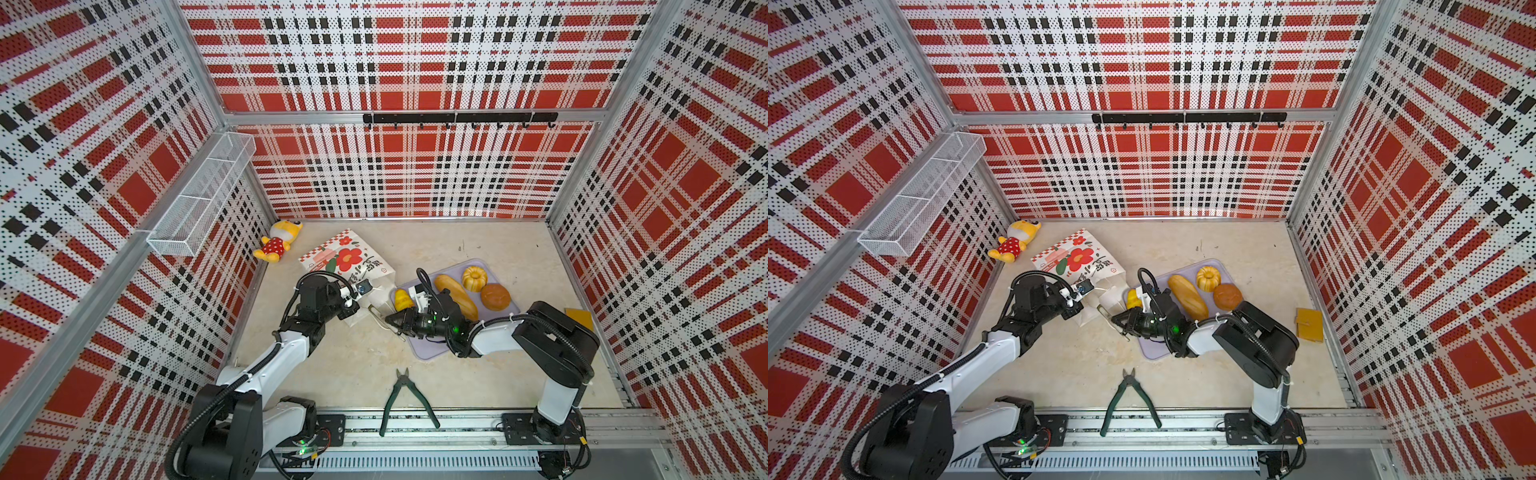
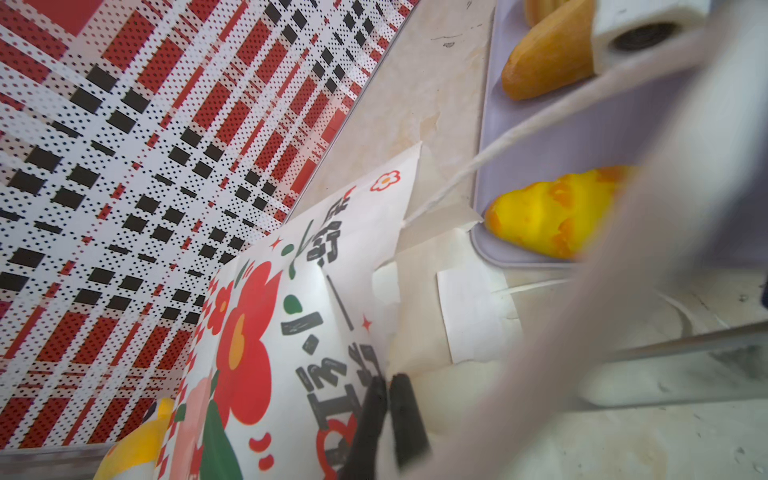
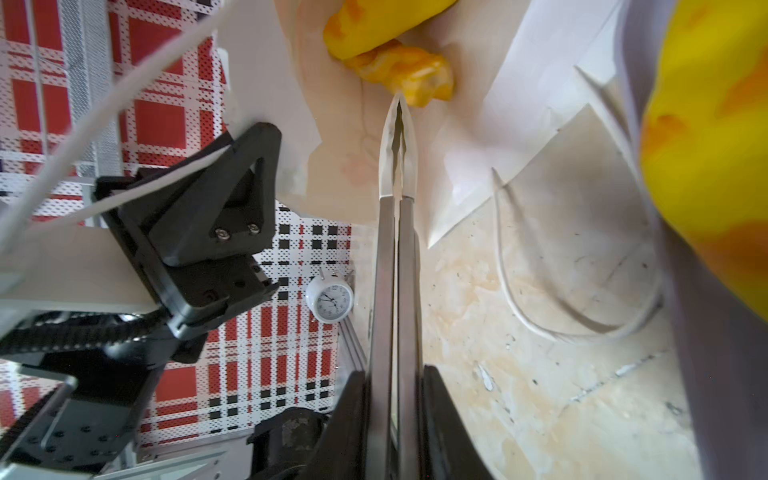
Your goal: Take the fake bread out of the paper bag
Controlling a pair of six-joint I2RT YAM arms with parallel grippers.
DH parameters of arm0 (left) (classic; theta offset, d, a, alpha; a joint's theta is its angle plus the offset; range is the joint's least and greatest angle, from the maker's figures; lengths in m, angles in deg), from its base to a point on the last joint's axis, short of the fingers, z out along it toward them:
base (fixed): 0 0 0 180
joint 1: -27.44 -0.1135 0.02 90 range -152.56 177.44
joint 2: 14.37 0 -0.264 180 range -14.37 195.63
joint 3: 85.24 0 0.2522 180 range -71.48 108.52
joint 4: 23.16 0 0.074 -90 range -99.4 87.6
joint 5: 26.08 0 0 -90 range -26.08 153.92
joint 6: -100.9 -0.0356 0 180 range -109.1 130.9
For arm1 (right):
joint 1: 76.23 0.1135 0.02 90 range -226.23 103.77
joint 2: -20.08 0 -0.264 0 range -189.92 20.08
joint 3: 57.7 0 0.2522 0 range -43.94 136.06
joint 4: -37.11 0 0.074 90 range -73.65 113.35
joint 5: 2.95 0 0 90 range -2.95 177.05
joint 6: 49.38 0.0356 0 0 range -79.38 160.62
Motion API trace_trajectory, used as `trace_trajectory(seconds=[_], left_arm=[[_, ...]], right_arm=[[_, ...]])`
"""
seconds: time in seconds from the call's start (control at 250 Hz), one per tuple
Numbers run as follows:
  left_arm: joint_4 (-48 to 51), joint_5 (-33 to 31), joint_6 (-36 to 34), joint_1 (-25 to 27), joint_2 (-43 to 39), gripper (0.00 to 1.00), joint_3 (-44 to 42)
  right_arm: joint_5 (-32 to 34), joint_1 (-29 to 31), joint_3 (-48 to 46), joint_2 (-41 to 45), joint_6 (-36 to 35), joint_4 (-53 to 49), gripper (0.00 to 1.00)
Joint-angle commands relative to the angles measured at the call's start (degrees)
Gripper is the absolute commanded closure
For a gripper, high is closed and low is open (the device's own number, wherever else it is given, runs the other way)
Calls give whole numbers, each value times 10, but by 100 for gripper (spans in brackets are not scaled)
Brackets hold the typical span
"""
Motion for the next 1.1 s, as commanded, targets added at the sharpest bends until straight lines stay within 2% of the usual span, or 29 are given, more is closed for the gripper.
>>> trace_trajectory(seconds=[0.0, 0.172, 0.332, 0.552, 0.812, 1.096], left_arm=[[-30, 25, -5, -3, -19, 100, 3], [-20, 18, 6, -2, -57, 100, -26], [-9, 9, 8, -1, -79, 100, -47], [-6, 10, 10, -2, -87, 100, -54], [-9, 7, 8, -3, -86, 100, -56], [-15, 7, 9, -3, -85, 100, -52]], right_arm=[[-3, -1, 24, -26, 64, 111, 78], [3, 1, 27, -64, 125, 167, 70], [1, 3, 19, -57, 118, 149, 66], [1, 6, 14, -54, 134, 144, 65], [12, 12, -21, -14, 147, 112, 65], [26, 13, 4, -14, 163, 81, 64]])
